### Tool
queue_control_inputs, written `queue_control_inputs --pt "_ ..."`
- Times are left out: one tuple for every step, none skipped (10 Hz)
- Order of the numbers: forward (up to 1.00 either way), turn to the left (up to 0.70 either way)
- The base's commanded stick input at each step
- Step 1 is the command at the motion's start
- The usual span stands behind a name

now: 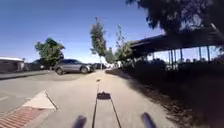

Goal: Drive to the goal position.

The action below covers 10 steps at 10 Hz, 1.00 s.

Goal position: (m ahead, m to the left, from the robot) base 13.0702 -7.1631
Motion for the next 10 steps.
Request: queue_control_inputs --pt "0.98 0.00" --pt "0.98 0.00" --pt "0.98 0.00" --pt "0.98 0.00" --pt "0.98 0.00" --pt "0.98 0.00" --pt "0.98 0.00" --pt "0.98 0.00" --pt "0.98 0.00" --pt "0.98 0.00"
